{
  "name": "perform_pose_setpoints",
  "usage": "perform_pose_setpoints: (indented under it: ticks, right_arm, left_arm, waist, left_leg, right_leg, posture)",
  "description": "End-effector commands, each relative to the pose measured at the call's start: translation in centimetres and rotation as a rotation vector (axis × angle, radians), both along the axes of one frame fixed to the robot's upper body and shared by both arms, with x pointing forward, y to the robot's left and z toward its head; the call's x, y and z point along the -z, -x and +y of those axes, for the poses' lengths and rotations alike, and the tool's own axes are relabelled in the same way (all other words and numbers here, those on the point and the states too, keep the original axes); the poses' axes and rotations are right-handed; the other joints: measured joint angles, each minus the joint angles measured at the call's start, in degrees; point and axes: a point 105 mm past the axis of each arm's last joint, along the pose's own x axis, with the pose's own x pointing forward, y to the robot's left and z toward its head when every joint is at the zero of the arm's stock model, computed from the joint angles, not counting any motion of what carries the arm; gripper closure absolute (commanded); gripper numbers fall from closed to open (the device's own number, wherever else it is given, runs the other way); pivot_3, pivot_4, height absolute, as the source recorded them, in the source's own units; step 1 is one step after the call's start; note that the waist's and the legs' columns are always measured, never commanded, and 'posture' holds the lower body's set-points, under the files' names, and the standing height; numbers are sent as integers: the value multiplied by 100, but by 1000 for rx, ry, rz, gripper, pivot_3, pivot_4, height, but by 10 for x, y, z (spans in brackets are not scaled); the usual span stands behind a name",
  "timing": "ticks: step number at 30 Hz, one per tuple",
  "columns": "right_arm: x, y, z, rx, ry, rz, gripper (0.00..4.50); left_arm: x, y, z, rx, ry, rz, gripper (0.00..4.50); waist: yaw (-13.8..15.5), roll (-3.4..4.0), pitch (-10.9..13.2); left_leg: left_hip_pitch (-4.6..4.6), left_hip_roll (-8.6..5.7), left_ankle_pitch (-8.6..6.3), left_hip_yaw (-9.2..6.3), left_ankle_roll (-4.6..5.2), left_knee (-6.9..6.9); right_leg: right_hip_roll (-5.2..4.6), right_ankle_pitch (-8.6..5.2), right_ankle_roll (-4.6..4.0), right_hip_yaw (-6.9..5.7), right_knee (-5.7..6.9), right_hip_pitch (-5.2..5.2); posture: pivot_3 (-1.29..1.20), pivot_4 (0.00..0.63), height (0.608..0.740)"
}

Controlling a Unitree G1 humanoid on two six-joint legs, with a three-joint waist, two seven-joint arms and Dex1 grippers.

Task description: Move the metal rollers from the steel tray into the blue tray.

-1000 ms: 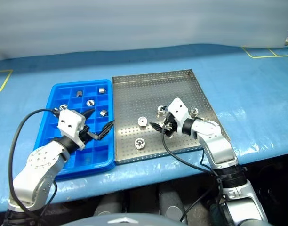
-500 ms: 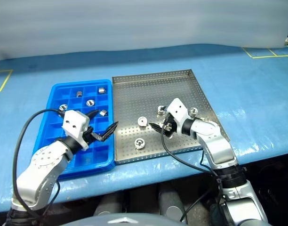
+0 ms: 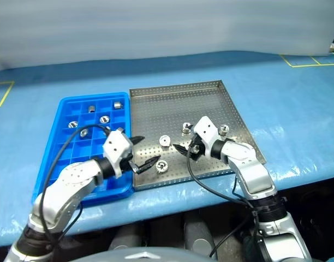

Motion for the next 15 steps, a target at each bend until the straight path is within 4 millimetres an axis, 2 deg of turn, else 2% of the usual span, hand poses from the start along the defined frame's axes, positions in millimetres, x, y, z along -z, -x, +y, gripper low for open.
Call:
perform_pose_setpoints:
  ticks: [1, 5, 9, 15]
  right_arm:
    - [-12, 4, 3, -6, -15, -53, 0]
    - [-10, 7, 1, 7, -18, -52, 0]
    - [-9, 9, 1, 17, -18, -53, 0]
    - [-8, 11, 0, 29, -19, -54, 0]
  left_arm:
    - [6, -2, -5, 24, -67, 32, 12]
    - [18, -3, -9, 73, -155, 82, 12]
    - [23, -3, -17, 123, -172, 108, 12]
    - [36, -4, -17, 161, -275, 152, 12]
  waist:
    - [-31, 0, 0]
    - [-51, 1, -1]
    - [-76, 7, -5]
    - [-190, 8, -6]
  left_leg:
    - [-1, 1, 0, 0, 0, 0]
    - [0, 0, 0, -1, 0, 1]
    - [6, -1, 0, 3, 0, 1]
    - [11, 0, 0, 4, 0, -3]
  right_leg:
    - [0, 0, 0, 0, 0, -1]
    - [0, 0, 1, 1, 1, 0]
    - [-1, -1, 1, 6, 0, 5]
    - [3, -1, 1, 10, 2, 5]
  posture:
    - [-120, 150, 740]
    - [-135, 150, 740]
    - [-155, 150, 740]
    - [-165, 150, 740]
